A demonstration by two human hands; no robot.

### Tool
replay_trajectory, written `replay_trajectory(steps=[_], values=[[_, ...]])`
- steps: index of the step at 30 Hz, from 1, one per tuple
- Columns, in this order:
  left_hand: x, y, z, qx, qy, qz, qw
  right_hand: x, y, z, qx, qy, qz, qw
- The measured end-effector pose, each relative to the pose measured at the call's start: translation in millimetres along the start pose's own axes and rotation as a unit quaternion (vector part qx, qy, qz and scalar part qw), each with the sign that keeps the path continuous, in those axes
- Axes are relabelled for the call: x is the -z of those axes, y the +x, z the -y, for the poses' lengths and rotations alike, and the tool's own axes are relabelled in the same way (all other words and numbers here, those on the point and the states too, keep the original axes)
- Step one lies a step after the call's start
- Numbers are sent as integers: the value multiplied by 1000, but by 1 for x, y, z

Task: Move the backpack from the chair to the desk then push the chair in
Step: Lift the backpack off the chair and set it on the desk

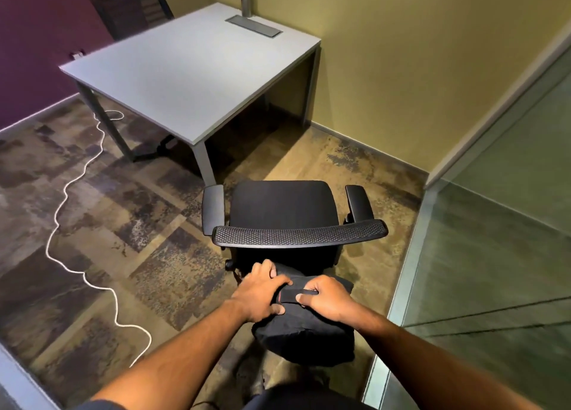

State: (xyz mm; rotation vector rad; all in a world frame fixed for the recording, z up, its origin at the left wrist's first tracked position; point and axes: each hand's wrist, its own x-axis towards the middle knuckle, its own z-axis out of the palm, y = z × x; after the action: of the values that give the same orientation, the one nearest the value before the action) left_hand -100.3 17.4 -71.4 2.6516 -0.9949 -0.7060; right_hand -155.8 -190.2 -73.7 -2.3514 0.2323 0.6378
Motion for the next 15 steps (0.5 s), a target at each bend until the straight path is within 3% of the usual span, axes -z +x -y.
replay_trajectory(steps=[2,6,13,15], values=[[0,6,-10,-31,45,-39,998,1,-7,-4,-12,1,-2,1000],[0,22,-28,-103,-23,-28,994,11,-17,-12,-32,35,-17,999],[3,55,-61,-73,-125,38,989,48,-30,-37,-15,78,-4,997],[6,65,-76,-50,-144,54,987,64,-34,-51,-14,47,4,999]])
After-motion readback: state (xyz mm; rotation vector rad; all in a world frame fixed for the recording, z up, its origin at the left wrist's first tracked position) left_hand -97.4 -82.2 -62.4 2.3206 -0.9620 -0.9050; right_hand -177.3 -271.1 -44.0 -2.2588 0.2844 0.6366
